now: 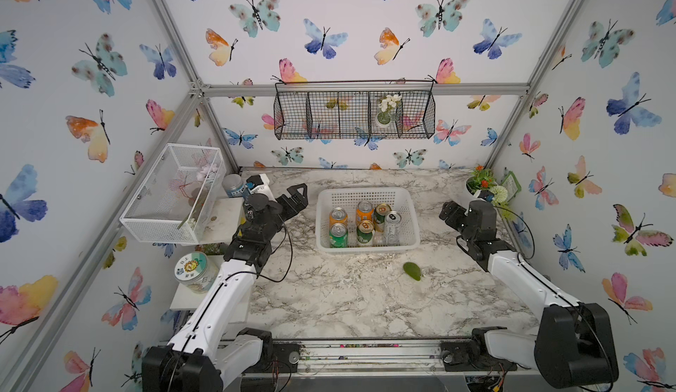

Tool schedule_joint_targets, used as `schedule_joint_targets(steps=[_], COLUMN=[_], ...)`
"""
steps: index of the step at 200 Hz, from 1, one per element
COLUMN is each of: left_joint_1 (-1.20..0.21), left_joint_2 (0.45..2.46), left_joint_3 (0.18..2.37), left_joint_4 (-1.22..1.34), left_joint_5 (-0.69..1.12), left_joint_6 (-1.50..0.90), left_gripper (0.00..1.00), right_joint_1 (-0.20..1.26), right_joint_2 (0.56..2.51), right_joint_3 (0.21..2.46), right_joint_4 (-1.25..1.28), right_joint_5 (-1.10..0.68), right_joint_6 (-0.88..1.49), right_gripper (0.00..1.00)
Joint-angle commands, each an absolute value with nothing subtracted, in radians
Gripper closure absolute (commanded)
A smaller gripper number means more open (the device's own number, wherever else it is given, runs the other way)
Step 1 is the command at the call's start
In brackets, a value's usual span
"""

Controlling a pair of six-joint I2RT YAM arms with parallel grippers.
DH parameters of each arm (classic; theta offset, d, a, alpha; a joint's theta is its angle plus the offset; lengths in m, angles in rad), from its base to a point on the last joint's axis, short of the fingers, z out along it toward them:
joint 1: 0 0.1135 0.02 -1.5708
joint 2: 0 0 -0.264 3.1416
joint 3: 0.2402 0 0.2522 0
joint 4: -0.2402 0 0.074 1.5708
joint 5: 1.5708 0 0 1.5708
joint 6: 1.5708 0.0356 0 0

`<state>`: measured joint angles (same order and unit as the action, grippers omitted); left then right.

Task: Take out the drinks from the basket
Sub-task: Pick up the drink from the basket.

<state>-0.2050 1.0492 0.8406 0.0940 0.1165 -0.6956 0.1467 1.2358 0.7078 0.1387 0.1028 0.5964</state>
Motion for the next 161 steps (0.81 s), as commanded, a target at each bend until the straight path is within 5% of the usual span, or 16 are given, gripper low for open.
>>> schedule_joint_targets(steps=[1,85,161], left_joint_1=[-0.198,-0.212,-0.366], left_joint_2=[1.027,1.079,1.045], left_joint_3=[0.824,0.723,0.538], left_joint_4=[0.001,0.008,0.089], left_joint_5=[0.146,0.375,0.198], left_joint_6=[-0.66,-0.659,-0.667], left_gripper=[0.01,0.01,0.01], right_joint_1=[0.163,0.376,0.522], right_joint_2=[1.212,1.27,1.37], right_joint_3=[0.711,0.819,0.944], right_joint_4=[0.164,0.124,-0.002], right_joint_5=[-0.025,-0.002,-0.028], right_joint_6=[0.531,0.399,0.341], right_gripper=[0.09,0.09,0.16])
